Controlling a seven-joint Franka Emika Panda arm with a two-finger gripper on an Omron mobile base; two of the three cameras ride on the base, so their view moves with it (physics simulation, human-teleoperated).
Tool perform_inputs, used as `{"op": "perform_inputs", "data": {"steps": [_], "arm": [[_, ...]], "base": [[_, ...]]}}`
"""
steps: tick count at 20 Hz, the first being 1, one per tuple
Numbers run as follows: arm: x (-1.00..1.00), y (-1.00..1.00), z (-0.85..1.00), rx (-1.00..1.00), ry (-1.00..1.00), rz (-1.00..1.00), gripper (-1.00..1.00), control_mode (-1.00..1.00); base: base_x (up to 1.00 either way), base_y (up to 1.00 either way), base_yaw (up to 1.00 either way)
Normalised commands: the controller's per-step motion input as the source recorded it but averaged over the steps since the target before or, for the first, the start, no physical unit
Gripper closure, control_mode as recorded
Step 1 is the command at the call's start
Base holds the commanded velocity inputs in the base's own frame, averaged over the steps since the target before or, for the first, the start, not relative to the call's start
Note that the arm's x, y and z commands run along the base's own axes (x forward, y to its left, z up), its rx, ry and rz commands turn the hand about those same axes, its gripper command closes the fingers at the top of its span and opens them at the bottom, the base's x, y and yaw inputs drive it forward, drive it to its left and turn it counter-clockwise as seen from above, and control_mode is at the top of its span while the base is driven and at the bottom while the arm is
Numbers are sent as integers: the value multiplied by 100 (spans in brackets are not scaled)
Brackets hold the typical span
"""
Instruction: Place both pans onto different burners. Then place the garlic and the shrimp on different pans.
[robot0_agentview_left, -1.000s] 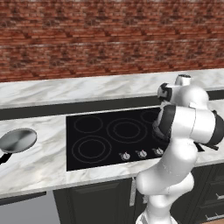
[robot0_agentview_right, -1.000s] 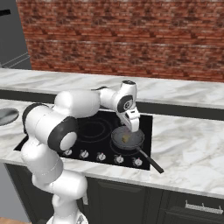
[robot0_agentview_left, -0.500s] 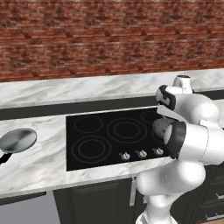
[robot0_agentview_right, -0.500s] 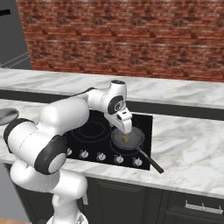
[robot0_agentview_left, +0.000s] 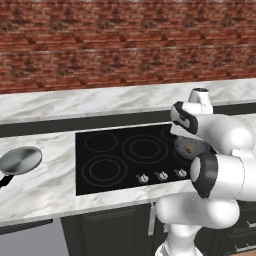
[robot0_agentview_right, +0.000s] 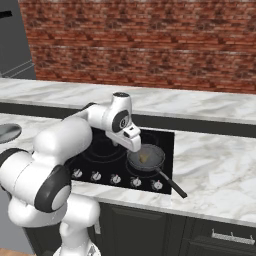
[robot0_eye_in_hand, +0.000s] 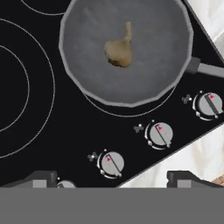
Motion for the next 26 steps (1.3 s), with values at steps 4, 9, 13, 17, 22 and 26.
{"op": "perform_inputs", "data": {"steps": [4, 9, 13, 17, 22, 26], "arm": [[0, 17, 17, 0, 3, 17, -100, -100], [-2, 15, 7, 0, 5, 18, -100, -100], [-1, 27, 0, 0, 5, 19, -100, -100], [-16, 31, 0, 0, 1, 15, -100, -100], [-6, 4, 0, 0, 0, 2, -100, 100], [0, 0, 0, 0, 0, 0, -100, 100]], "base": [[0, 0, 0], [0, 0, 0], [0, 0, 0], [0, 0, 0], [-31, 35, 4], [-20, 94, 0]]}}
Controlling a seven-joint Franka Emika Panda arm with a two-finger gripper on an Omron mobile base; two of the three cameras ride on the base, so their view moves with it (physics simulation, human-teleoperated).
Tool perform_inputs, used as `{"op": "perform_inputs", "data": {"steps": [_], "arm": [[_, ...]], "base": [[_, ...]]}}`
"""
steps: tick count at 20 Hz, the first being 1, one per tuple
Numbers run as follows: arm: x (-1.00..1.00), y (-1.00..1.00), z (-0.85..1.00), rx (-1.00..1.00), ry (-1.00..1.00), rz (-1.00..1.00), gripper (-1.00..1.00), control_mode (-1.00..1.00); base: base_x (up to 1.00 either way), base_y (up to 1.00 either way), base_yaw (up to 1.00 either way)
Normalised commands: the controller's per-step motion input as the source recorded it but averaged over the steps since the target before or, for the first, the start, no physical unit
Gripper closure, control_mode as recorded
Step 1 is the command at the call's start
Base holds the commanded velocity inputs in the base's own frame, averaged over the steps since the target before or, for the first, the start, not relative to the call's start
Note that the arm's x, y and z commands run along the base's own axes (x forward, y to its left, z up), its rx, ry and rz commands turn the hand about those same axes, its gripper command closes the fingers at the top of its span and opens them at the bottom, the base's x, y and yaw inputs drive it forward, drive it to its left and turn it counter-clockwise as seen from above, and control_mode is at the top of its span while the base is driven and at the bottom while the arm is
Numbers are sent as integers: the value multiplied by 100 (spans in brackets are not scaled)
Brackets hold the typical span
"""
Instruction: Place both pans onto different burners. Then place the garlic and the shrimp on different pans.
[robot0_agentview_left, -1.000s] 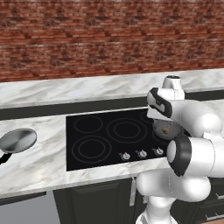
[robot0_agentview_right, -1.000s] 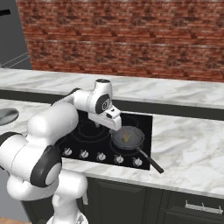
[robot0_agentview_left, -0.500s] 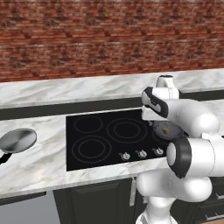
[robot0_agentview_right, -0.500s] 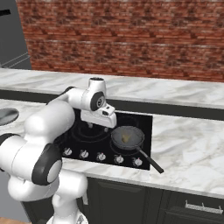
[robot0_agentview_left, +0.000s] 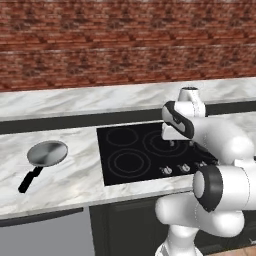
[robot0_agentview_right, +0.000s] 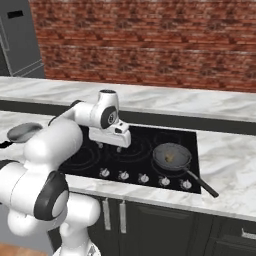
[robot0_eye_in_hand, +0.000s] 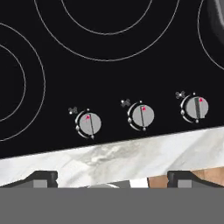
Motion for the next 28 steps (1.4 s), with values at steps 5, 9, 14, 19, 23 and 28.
{"op": "perform_inputs", "data": {"steps": [5, 9, 14, 19, 23, 28], "arm": [[0, 0, 0, 0, 0, 0, -100, 100], [0, 0, 0, 0, 0, 0, -100, 100], [0, 0, 0, 0, 0, 0, -100, 100], [0, 0, 0, 0, 0, 0, -100, 100], [0, 0, 0, 0, 0, 0, -100, 100], [0, 0, 0, 0, 0, 0, -100, 100]], "base": [[0, 100, 0], [0, 93, 0], [0, 70, 0], [2, 54, 1], [6, 61, 1], [7, 49, 2]]}}
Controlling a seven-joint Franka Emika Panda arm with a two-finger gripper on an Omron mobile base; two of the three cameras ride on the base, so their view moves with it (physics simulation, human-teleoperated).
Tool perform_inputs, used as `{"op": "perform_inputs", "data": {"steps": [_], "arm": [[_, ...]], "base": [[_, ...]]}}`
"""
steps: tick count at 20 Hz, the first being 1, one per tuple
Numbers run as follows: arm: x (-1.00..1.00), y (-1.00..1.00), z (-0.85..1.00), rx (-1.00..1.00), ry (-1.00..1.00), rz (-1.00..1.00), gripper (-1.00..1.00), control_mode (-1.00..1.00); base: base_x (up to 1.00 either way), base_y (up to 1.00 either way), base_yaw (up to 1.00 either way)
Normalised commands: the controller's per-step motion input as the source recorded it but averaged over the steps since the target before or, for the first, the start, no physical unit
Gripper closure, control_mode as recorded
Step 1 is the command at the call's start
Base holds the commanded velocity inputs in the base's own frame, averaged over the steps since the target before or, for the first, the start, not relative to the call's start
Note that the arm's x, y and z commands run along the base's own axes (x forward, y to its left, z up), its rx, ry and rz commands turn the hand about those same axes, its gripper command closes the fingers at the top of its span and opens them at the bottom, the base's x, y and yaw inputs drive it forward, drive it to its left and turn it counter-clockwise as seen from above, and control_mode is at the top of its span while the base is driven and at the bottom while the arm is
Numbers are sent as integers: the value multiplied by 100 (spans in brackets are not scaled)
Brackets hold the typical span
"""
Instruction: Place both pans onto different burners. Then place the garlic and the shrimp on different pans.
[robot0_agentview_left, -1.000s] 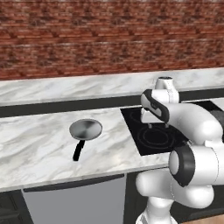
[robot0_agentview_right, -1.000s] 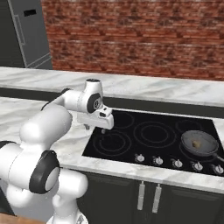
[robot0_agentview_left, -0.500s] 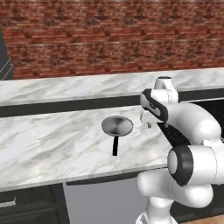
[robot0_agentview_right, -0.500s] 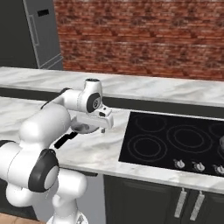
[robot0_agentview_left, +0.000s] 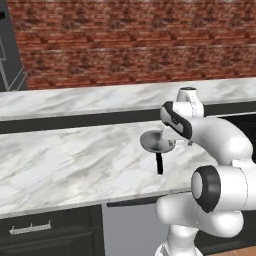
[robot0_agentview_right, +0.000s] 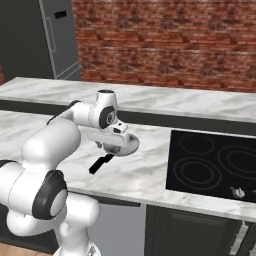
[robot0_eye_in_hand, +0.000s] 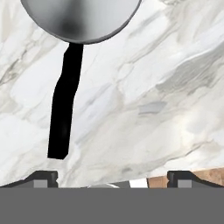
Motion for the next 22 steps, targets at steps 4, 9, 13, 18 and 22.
{"op": "perform_inputs", "data": {"steps": [4, 9, 13, 18, 22], "arm": [[0, 0, 0, 0, 0, 0, -100, 100], [15, 27, -5, 0, 0, 1, -100, -100], [36, 37, -35, 0, 0, 3, -100, -100], [38, 16, -47, 0, 0, 2, -100, -100], [3, 0, -23, 0, 0, 0, -100, -100]], "base": [[21, 43, 1], [9, 16, 1], [0, 0, 0], [0, 0, 0], [0, 0, 0]]}}
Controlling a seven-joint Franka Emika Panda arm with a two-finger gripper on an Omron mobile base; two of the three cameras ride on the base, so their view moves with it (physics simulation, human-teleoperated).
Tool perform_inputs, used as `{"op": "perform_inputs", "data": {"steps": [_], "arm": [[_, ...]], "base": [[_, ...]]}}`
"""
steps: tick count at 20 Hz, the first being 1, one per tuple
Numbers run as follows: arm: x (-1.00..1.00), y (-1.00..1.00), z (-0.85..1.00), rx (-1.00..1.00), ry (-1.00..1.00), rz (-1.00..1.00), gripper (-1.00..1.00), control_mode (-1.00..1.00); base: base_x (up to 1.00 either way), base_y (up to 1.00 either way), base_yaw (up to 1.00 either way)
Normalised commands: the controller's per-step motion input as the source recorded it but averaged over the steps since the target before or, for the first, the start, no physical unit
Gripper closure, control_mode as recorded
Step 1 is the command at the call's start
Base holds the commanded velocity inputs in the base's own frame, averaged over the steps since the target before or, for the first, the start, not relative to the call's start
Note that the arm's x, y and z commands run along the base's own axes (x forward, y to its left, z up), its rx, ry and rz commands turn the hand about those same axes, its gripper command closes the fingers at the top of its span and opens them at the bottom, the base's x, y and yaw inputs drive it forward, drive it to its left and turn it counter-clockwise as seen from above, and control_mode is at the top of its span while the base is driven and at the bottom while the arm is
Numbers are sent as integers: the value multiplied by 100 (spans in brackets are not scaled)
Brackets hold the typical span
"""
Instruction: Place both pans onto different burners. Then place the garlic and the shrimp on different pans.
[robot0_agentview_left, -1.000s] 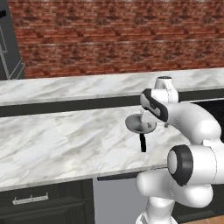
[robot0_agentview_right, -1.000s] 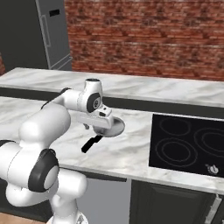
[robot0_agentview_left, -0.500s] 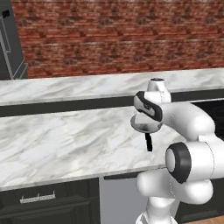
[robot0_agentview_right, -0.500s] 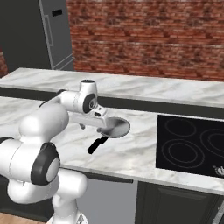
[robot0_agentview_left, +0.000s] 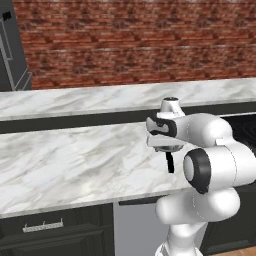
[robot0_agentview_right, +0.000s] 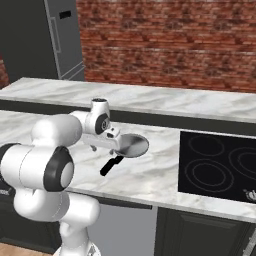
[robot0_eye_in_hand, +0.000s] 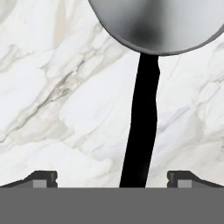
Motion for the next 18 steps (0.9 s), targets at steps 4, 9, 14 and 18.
{"op": "perform_inputs", "data": {"steps": [4, 9, 14, 18], "arm": [[0, -3, -17, 0, 0, 0, -100, -100], [0, -20, -25, 0, 0, 0, -100, -100], [0, -36, -14, 0, 0, 0, -100, -100], [0, -9, -18, 0, 0, 0, -100, -100]], "base": [[0, 0, 0], [0, 0, 0], [0, 0, 0], [0, 0, 0]]}}
